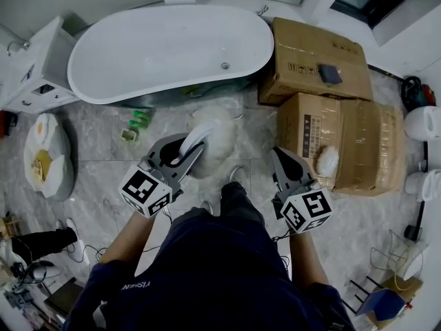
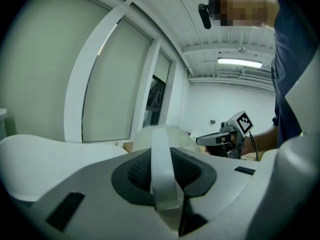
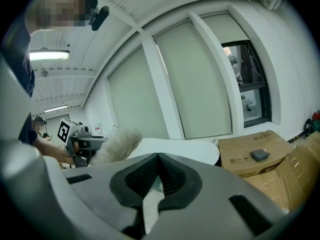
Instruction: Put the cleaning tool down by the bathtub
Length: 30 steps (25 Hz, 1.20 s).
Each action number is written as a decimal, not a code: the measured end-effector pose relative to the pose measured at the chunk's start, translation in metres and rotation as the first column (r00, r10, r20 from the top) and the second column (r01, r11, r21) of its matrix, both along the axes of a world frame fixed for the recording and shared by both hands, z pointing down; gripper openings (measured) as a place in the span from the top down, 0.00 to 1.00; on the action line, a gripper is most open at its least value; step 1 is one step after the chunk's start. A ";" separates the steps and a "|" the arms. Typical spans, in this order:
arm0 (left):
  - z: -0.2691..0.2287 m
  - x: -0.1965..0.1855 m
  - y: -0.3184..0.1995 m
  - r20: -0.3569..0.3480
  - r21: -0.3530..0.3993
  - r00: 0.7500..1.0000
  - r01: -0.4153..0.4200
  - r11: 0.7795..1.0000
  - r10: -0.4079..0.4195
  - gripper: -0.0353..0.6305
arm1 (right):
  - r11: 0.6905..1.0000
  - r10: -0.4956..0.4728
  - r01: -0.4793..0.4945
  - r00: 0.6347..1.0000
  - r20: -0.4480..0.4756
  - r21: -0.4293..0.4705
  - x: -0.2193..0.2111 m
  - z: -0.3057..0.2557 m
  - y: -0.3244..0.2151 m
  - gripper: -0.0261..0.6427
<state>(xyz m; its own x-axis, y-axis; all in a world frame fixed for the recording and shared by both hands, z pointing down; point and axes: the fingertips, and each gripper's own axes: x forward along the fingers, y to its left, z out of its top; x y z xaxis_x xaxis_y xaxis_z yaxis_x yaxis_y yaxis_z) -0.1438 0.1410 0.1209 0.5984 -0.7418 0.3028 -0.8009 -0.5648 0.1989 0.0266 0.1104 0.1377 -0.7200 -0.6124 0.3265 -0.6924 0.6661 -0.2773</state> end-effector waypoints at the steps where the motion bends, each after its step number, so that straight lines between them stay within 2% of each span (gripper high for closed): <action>1: 0.003 0.006 -0.011 0.006 -0.009 1.000 0.000 1.000 0.000 0.79 | 1.000 -0.002 0.002 1.000 0.001 -0.008 0.006 0.004 -0.011 0.95; 10: 0.044 0.047 -0.109 0.084 -0.082 0.996 -0.001 0.997 0.008 0.79 | 0.997 0.004 -0.004 1.000 0.003 -0.076 0.052 0.051 -0.108 0.95; 16: 0.086 0.073 -0.155 0.123 -0.140 0.991 -0.035 0.989 0.053 0.79 | 0.992 0.038 -0.039 0.999 -0.007 -0.119 0.078 0.095 -0.152 0.95; 23: 0.155 0.096 -0.198 0.154 -0.224 0.979 -0.098 0.970 0.135 0.79 | 0.983 0.083 -0.087 0.996 -0.031 -0.164 0.096 0.153 -0.185 0.95; 30: 0.243 0.108 -0.231 0.176 -0.286 0.956 -0.179 0.941 0.235 0.79 | 0.972 0.143 -0.150 0.988 -0.052 -0.183 0.102 0.222 -0.206 0.95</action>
<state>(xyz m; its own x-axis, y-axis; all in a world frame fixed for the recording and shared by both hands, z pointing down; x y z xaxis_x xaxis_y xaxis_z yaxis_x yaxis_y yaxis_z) -0.0359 -0.0903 0.3644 0.6340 -0.4840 0.6031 -0.7108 -0.6720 0.2078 0.1290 -0.0960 0.3598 -0.6119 -0.6359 0.4704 -0.7909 0.4960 -0.3583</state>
